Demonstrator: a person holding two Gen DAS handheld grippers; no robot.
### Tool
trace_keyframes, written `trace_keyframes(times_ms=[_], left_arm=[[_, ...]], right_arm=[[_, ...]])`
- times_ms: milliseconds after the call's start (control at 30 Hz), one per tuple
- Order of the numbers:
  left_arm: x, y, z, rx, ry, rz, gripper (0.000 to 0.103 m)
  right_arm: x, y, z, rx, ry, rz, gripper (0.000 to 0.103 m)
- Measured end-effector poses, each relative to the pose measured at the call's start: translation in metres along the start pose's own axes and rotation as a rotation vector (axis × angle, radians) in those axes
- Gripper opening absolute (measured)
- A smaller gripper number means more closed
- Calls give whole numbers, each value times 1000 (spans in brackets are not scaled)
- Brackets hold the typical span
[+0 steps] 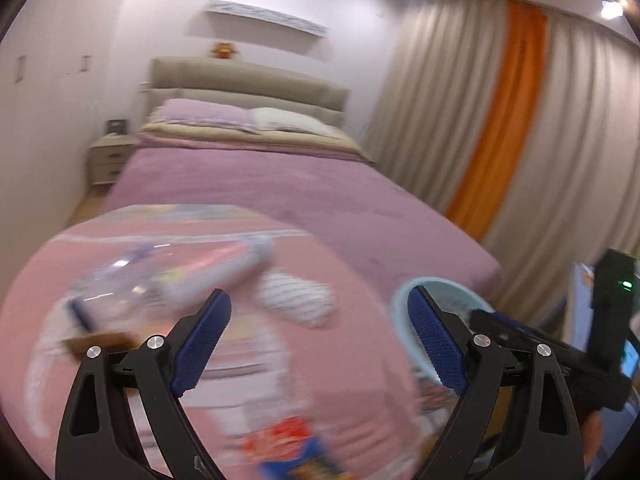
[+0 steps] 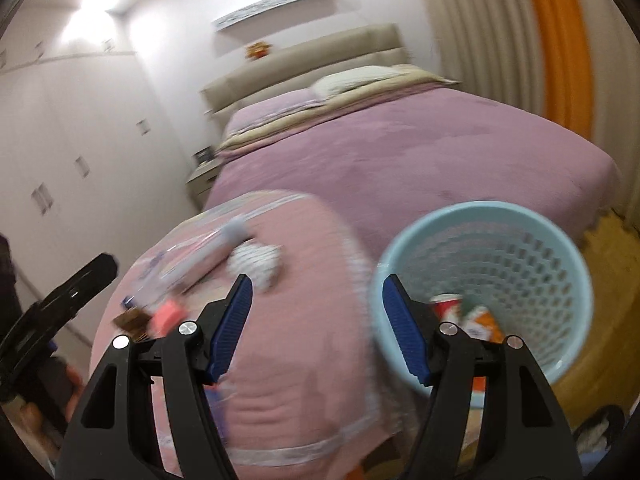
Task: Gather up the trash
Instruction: 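Grasp the cardboard pieces with left gripper while right grasps tiger card box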
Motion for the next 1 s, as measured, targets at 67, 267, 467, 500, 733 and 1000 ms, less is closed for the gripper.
trace_keyframes(times_ms=[67, 267, 467, 500, 733, 1000], left_arm=[[1, -24, -10, 42, 7, -18, 88], [-12, -95, -39, 158, 30, -92, 82], [-22, -163, -39, 211, -23, -165, 72], [-23, -169, -36, 212, -39, -157, 70], [-34, -184, -4, 154, -151, -78, 70], [-51, -183, 24, 159, -237, 1, 66]], right_arm=[[-12, -26, 4, 37, -24, -53, 64], [-53, -90, 15, 112, -103, -189, 64], [-98, -129, 35, 122, -205, -277, 65], [-102, -131, 37, 120, -210, -287, 66], [-123, -141, 53, 54, -235, -342, 66], [-137, -140, 65, 48, -276, -354, 66]])
Point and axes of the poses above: each gripper's, at about its wrist camera, not at the fingertips, and z roughly the way its jaws point, y to its right, x to its top, the point moved 2 cm from there along z, roughly the way its jaws point, and after that the axes turned 4 degrees about y, right-handed, at the moved point
